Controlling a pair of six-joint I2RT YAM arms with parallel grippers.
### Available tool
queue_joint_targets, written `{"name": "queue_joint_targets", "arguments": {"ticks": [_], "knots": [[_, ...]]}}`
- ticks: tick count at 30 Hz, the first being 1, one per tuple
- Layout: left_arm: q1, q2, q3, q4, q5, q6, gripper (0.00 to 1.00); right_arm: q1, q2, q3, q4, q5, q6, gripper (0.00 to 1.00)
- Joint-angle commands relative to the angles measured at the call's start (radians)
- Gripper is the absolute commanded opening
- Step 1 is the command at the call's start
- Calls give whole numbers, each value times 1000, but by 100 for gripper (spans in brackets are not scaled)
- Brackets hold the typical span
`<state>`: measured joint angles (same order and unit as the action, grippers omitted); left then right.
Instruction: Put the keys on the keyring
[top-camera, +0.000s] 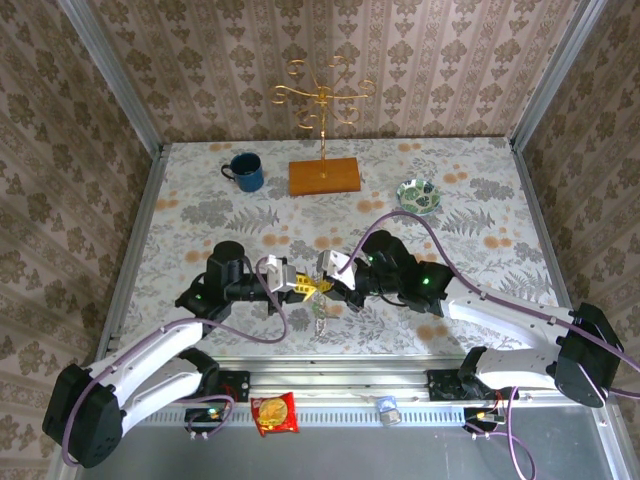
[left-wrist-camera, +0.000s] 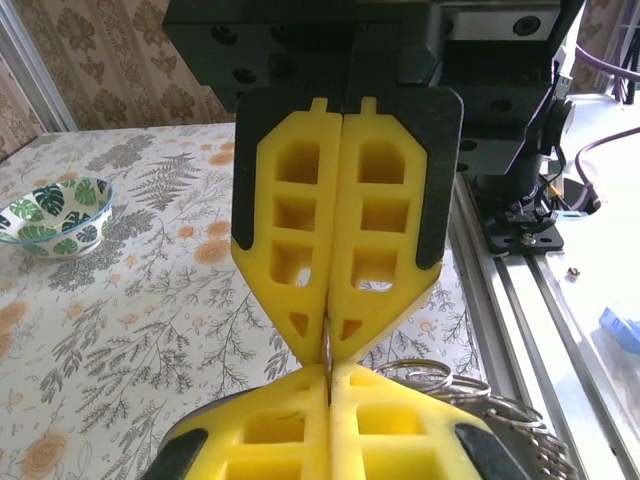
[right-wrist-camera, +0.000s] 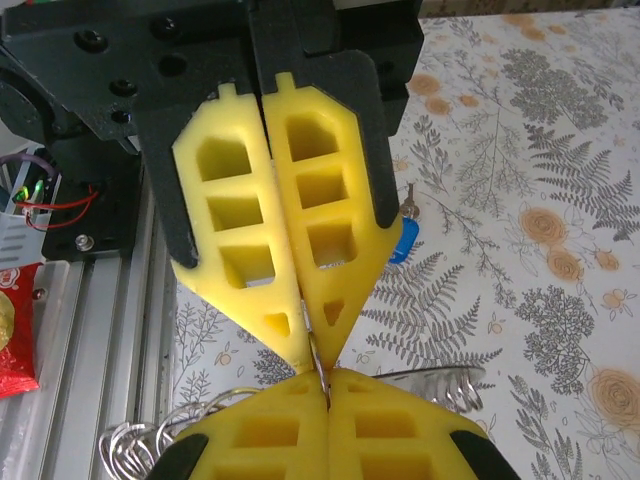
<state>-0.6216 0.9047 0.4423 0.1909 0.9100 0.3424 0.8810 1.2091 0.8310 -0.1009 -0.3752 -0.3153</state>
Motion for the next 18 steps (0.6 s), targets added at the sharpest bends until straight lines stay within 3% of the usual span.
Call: {"name": "queue_joint_targets", "arguments": {"ticks": [1,4,6,8,11,18], "knots": [[-18,10,13,12,31,27,0,17,9,34,28,-39,-22,0],[-26,1,14,-1,-8,46,0,16,4,31,8,-3,-31,2],[-34,-15,15,-18,-55,70,0,16,-11,22,-25,58,-50,29],[-49,-30,18,-56,-106,111,0,15,-36,-2,-58,126,-78,37],[-76,-51,19,-96,-168,168,0,14,-84,-43,-80,185,-107,40],[-118,-90,12,-102,-260,232,0,32,-189,-177,39,165,-255,40]]}}
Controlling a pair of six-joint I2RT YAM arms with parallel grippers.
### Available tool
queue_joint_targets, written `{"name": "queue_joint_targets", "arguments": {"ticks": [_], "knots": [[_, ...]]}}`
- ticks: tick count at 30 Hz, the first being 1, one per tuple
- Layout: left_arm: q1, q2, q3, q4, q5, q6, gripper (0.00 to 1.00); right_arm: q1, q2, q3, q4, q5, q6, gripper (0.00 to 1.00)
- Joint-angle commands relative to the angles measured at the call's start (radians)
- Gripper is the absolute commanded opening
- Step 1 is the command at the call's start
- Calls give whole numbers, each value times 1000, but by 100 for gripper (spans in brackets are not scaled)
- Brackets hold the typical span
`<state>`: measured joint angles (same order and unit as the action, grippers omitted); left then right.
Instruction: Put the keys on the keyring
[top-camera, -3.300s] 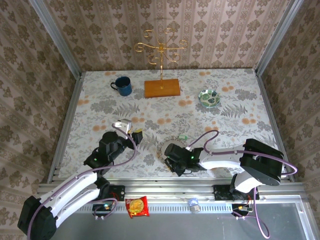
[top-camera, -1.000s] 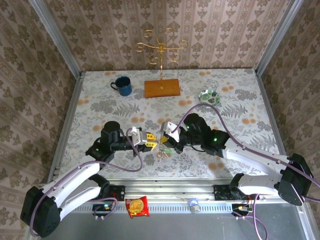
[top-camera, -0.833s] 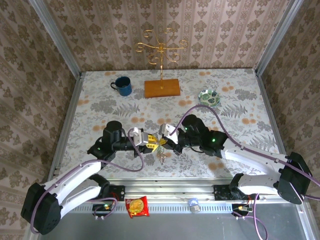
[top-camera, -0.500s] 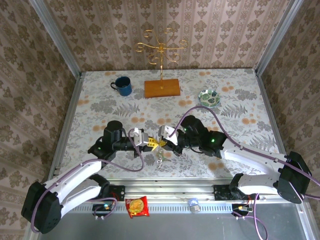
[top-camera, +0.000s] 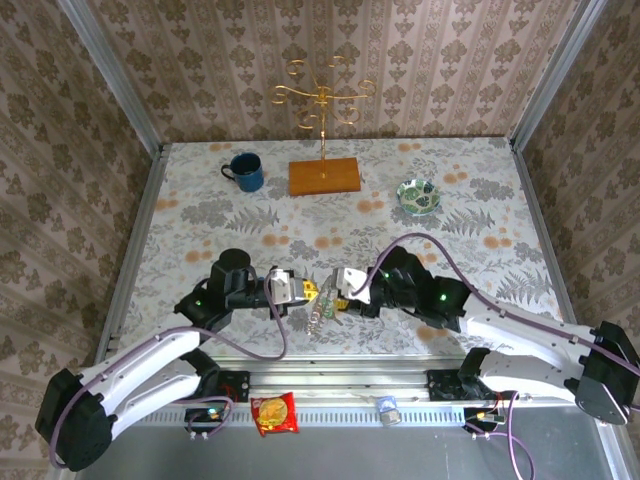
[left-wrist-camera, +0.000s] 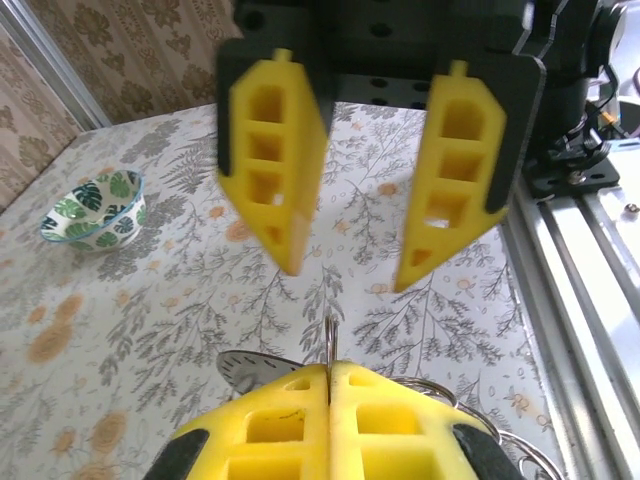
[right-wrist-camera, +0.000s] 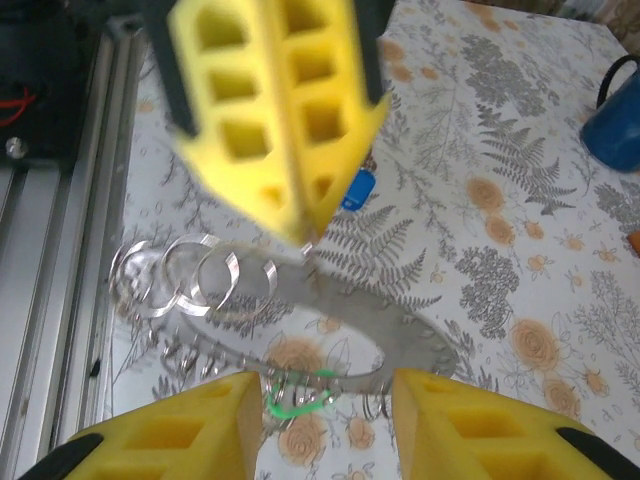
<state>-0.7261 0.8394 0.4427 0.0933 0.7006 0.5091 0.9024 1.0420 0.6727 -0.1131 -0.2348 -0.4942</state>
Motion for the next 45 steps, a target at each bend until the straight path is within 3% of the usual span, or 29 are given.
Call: {"name": "queue_joint_targets", "arguments": {"ticks": [1,15,33,34,36,38,45], "knots": [[-16,-27,11,-6,-51,70,0,10,-18,-9,41,23,-75,40],[-33,-28,11,11,-47,69,0,46,85,33,162,74,-28,31],[-39,-16,-7,83,-49,7,0,51,113,30,192,46,-24,0],[-39,-17,-10,83,-67,3,2,50,112,30,186,42,-27,0],[-39,-24,-13,72,-133,-20,19,49,105,29,174,37,-31,0],[-40,-43,-29,67,-167,-33,27,49,100,28,157,32,-41,0],[-51,-49,-73,112,-178,-63,32,49,105,49,111,23,-86,0]]}}
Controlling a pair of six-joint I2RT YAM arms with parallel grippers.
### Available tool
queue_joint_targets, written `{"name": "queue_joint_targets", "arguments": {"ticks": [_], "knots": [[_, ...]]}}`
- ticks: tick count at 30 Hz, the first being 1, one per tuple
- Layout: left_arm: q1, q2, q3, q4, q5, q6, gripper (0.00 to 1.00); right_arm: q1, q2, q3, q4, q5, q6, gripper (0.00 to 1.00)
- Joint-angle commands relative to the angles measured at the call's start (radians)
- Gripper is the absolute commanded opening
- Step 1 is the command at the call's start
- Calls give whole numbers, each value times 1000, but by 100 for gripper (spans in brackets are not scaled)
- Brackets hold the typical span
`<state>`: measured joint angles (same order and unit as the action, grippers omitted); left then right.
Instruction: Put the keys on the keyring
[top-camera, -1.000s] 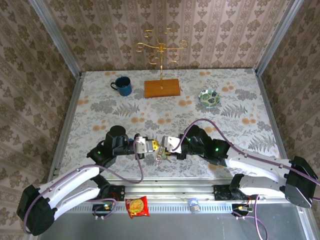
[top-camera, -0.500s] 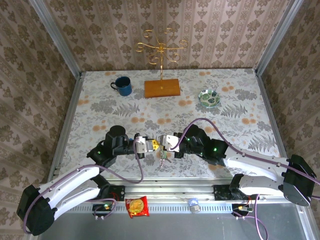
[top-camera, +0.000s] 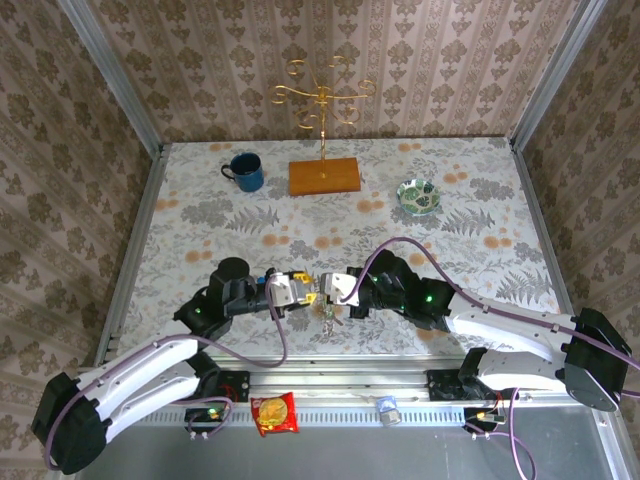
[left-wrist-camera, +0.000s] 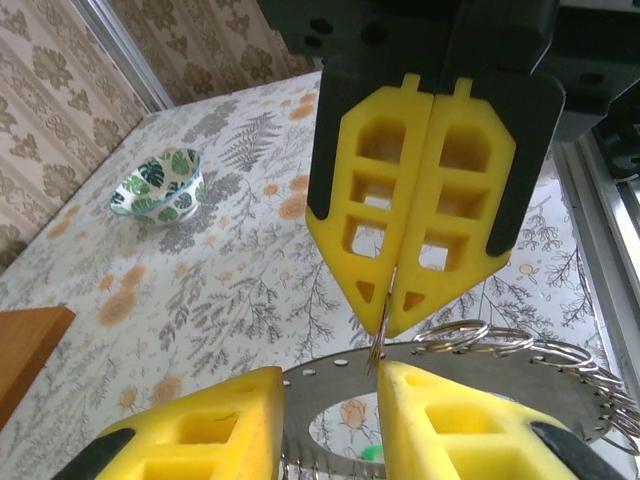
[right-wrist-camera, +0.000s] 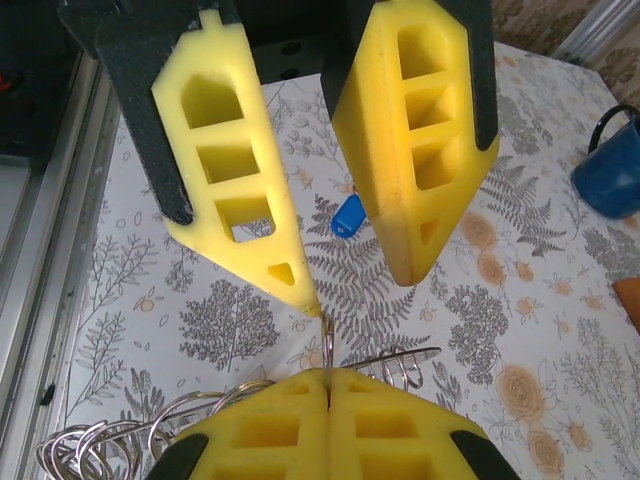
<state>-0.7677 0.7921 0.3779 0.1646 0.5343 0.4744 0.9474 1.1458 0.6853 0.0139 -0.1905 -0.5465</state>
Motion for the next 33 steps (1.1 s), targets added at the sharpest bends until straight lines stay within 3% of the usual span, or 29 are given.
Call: {"name": "queue_joint_targets", "arguments": {"ticks": [1,16,22,27,33], "knots": [[-9,2,-7,40,-7,-27,32,4,4,40,-23,-21,-39,0],[-14,30,-6,41,63,8,28,4,19,88,-50,-54,-36,0],[-15,59,8,52,77,15,17,5,30,97,-41,-70,-34,0],[-16,78,12,80,78,17,14,7,41,102,-36,-79,-27,0],[-16,70,6,122,60,14,0,7,35,94,-51,-61,-34,0]]}}
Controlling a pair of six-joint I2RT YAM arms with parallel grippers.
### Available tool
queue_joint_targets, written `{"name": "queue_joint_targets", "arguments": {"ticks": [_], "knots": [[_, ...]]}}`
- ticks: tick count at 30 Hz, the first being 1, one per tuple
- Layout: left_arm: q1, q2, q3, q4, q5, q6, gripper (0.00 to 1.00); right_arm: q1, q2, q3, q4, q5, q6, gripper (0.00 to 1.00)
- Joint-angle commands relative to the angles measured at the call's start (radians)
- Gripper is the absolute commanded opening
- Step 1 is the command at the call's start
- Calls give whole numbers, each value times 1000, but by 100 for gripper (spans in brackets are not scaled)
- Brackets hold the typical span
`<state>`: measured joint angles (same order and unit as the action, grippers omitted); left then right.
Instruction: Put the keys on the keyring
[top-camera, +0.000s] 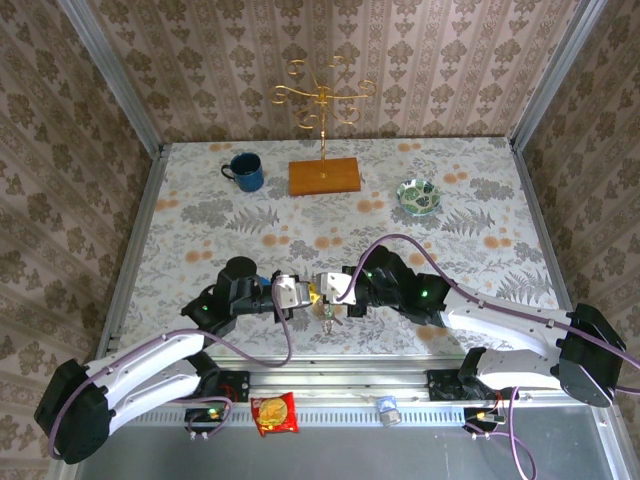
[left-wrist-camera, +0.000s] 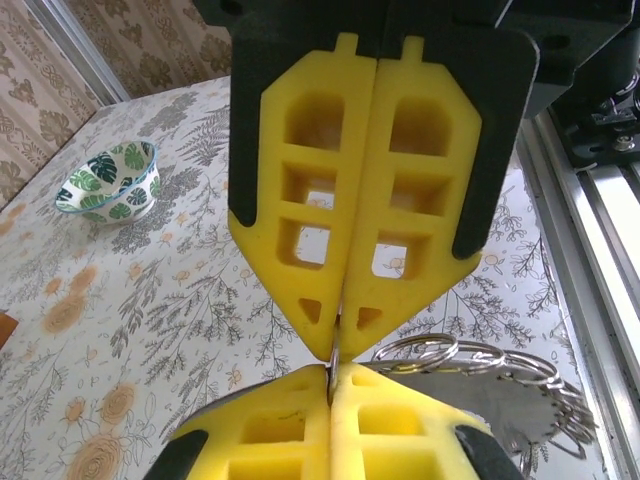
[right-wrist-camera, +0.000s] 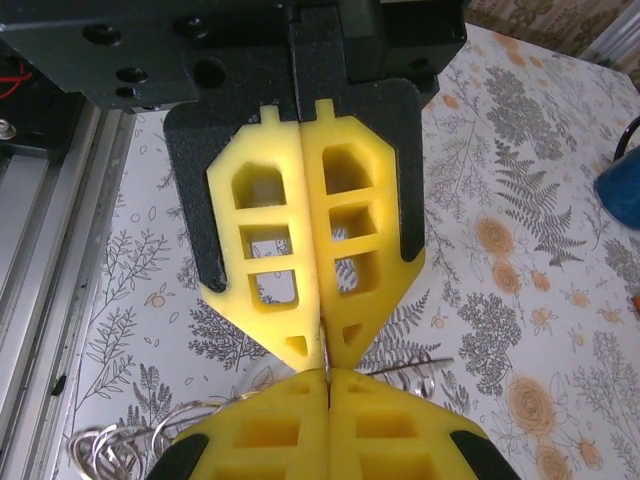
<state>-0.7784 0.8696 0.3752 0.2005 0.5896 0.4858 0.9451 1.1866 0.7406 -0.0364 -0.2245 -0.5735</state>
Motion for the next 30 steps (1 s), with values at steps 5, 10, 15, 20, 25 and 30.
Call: {"name": "queue_joint_targets", "arguments": {"ticks": [5,10,15,20,25,30], "knots": [[-5,-25,0,126,-20,-39,0,-5,-111,-33,43,52,48,29],[-3,-79,22,114,-115,-126,0,-25,-286,-136,65,164,151,52],[13,-155,97,-54,-396,-147,0,-25,-361,-218,163,287,347,62],[164,-201,138,-106,-547,-219,0,1,-216,-235,250,352,612,54],[281,-221,151,-136,-637,-248,0,32,27,-66,145,418,733,53],[381,-246,148,-162,-726,-256,0,43,360,224,-36,322,819,52]]}}
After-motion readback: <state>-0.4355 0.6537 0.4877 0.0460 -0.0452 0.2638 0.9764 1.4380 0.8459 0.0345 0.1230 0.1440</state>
